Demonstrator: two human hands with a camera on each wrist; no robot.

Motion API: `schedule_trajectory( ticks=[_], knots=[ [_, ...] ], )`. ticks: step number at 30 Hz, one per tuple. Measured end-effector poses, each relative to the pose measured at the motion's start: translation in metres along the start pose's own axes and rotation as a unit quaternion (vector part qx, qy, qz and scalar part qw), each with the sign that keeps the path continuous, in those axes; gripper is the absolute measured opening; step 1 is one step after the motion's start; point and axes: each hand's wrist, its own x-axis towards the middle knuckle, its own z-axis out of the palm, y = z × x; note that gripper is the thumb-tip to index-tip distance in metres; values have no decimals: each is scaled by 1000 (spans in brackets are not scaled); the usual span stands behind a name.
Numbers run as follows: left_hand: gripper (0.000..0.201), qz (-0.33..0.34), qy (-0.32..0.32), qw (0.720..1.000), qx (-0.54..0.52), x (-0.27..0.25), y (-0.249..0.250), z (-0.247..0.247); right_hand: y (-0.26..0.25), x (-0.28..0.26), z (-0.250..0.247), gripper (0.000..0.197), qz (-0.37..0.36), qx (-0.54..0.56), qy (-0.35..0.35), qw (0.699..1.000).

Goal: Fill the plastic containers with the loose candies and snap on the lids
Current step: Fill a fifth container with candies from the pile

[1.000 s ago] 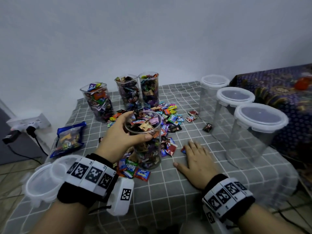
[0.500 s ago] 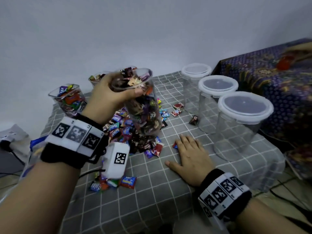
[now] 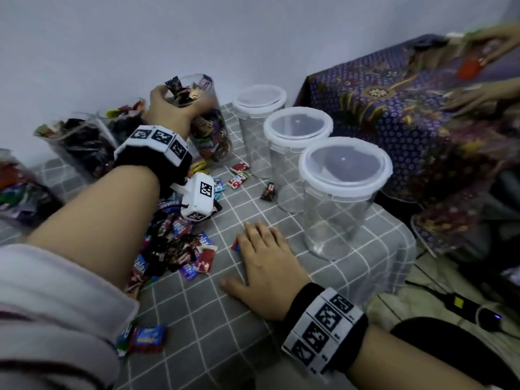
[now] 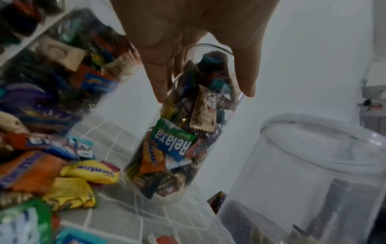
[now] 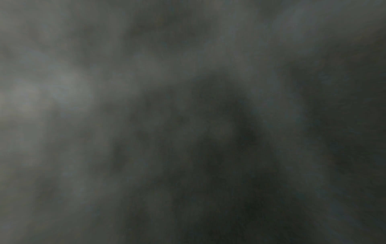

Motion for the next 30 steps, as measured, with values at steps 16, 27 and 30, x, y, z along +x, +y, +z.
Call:
schedule_trajectory(
  ticks=[16, 27, 30],
  knots=[
    [98, -4, -94, 991, 93, 14, -2, 23, 0, 1, 0, 83, 1, 21, 10, 1000],
    [69, 129, -115, 985, -15, -45, 9, 21, -1, 0, 0, 83, 3, 18, 17, 1000],
    [90, 117, -184, 975, 31, -52, 6, 33, 0, 0, 0, 84, 4, 17, 16, 1000]
  ],
)
